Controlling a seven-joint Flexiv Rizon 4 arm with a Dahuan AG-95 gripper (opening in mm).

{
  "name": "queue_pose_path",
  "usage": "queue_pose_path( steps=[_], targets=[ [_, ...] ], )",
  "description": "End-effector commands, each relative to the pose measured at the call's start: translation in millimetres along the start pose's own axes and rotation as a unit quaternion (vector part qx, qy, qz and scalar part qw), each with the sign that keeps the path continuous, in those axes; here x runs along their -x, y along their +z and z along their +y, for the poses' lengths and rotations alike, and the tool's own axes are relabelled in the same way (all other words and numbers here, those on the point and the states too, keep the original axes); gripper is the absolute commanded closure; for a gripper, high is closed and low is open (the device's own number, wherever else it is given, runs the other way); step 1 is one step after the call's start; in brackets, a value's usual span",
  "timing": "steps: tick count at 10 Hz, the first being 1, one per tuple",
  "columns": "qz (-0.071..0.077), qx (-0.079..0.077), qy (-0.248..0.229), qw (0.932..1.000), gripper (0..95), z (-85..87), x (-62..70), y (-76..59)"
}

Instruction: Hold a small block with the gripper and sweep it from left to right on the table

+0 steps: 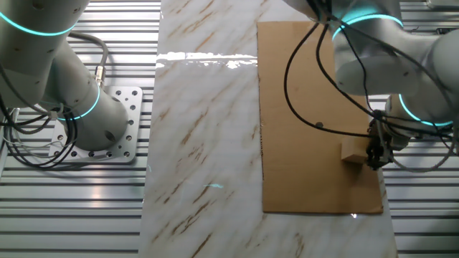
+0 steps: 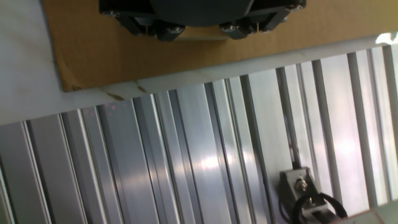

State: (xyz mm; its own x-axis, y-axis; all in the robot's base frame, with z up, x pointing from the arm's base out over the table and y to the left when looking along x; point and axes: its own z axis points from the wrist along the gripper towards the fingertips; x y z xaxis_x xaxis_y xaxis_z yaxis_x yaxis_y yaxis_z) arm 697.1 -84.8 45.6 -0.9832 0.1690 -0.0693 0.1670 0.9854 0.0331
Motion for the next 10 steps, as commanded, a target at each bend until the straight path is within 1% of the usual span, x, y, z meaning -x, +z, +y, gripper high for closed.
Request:
queue_pose_path(
  steps=[1, 2, 3, 4, 6, 8, 9, 10],
  targets=[
    [-0.010, 0.014, -0.001, 0.9999, 95.0, -0.7, 2.2, 11.7],
    [-0.002, 0.015, 0.000, 0.9999, 95.0, -0.7, 2.2, 11.7],
    [0.006, 0.011, -0.003, 0.9999, 95.0, -0.7, 2.2, 11.7],
    [0.005, 0.012, -0.004, 0.9999, 95.0, -0.7, 2.2, 11.7],
    [-0.002, 0.013, -0.005, 0.9999, 95.0, -0.7, 2.2, 11.7],
    [0.005, 0.014, -0.005, 0.9999, 95.0, -0.6, 2.2, 11.8],
    [0.003, 0.018, -0.005, 0.9998, 95.0, -0.6, 2.2, 11.8],
    [-0.005, 0.024, -0.005, 0.9997, 95.0, -0.6, 2.2, 11.8]
  ],
)
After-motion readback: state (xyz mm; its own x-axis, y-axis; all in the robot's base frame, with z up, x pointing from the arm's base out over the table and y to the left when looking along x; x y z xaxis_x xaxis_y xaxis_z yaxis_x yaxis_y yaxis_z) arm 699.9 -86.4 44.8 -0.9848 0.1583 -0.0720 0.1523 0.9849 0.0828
